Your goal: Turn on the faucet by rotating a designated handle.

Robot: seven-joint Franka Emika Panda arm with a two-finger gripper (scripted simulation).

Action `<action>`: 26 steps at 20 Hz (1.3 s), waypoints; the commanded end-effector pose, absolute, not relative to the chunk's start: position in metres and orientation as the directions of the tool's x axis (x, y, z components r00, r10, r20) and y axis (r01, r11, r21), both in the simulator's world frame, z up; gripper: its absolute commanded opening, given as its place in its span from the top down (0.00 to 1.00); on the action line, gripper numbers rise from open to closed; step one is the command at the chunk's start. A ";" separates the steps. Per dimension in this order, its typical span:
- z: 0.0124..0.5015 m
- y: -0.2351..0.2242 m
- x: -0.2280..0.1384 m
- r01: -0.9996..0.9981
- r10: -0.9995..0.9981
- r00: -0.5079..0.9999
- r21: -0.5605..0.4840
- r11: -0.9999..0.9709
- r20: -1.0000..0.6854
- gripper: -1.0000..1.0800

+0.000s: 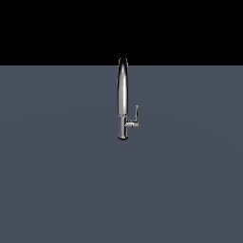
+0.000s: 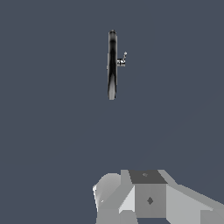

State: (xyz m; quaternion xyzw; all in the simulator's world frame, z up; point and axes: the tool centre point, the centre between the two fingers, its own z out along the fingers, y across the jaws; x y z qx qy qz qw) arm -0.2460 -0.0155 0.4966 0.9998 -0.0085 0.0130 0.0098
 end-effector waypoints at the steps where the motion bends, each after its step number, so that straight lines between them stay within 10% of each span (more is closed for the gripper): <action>1: 0.497 -0.015 -0.246 -0.017 -0.017 1.000 0.019 -1.000 0.026 1.00; 26: 0.472 -0.019 -0.161 -0.229 -0.199 0.962 -0.157 -0.961 -0.189 1.00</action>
